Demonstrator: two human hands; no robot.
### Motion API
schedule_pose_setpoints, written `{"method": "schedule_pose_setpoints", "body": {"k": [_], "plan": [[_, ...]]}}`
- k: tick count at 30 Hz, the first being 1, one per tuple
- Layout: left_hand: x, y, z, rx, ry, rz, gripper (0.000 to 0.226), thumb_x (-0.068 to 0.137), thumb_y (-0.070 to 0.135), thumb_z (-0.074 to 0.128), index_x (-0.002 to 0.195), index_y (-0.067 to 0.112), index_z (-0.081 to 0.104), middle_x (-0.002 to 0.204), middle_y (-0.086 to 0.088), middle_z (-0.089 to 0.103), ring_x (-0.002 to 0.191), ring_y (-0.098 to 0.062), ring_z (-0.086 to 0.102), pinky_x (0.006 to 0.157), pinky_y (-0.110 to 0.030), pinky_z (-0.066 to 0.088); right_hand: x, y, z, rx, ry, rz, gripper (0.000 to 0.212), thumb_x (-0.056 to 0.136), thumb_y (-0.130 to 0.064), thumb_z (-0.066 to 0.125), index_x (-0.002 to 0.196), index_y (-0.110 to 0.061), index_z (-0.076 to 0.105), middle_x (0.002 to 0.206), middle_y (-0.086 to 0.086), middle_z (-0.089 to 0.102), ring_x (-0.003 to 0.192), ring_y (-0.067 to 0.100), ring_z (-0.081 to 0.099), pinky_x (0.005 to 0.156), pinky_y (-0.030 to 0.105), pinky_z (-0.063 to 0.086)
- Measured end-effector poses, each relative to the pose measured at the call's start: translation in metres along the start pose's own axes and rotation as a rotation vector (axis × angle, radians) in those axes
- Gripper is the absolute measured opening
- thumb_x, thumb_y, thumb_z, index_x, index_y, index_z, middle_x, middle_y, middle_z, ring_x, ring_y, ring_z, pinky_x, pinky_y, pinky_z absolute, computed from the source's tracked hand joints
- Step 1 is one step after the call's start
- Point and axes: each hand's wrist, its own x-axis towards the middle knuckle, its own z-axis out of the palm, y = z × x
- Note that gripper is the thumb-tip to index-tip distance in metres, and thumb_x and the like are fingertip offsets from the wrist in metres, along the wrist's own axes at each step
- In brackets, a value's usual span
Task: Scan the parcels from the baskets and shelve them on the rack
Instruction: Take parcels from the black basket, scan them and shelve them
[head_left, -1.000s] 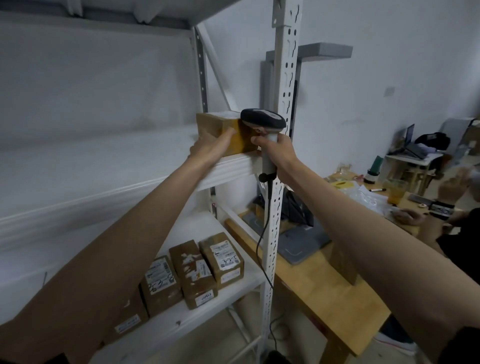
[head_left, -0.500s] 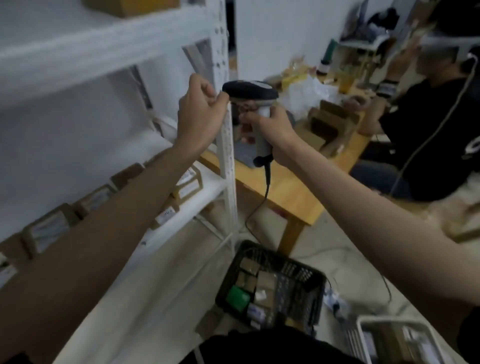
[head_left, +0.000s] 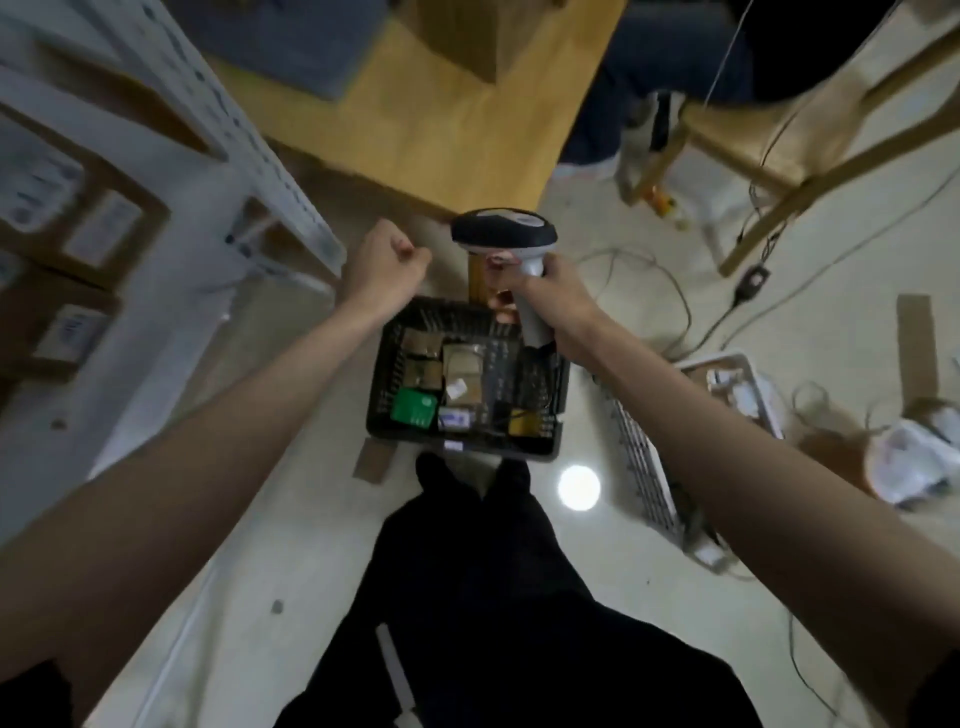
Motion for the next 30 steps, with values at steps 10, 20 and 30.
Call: {"method": "schedule_pose_setpoints", "body": {"k": [10,20,30], "plan": [[-0.008,-0.092,0.149,0.137,-0.347,-0.200,0.018,0.091,0.042,0.061,0.083,0.026,0.056,0.081,0.007,0.060,0.075,-0.013,0.058,0.066,-0.032,0.045,0.031,0.152,-0.064,0.196,0.175,0.286,0.003,0.093,-0.005,0.065,0.091,-0.006,0.064,0.082,0.015,0.063,0.066,0.021,0.057,0.059,0.031,0.049],[-0.001,-0.132,0.303,0.243,-0.697,-0.263,0.020,0.100,0.035,0.055,0.087,0.019,0.053,0.082,-0.001,0.055,0.082,-0.023,0.055,0.073,-0.034,0.042,0.065,0.312,-0.102,0.361,0.361,0.550,0.004,0.094,-0.003,0.058,0.097,-0.001,0.060,0.084,0.016,0.064,0.066,0.024,0.059,0.056,0.030,0.053],[0.022,-0.189,0.446,0.333,-0.780,-0.262,0.019,0.101,0.028,0.054,0.106,0.012,0.063,0.103,-0.004,0.063,0.103,-0.025,0.059,0.086,-0.036,0.047,0.109,0.424,-0.104,0.495,0.345,0.586,0.005,0.095,0.003,0.055,0.095,0.000,0.059,0.091,0.020,0.061,0.073,0.026,0.058,0.067,0.033,0.055]]}}
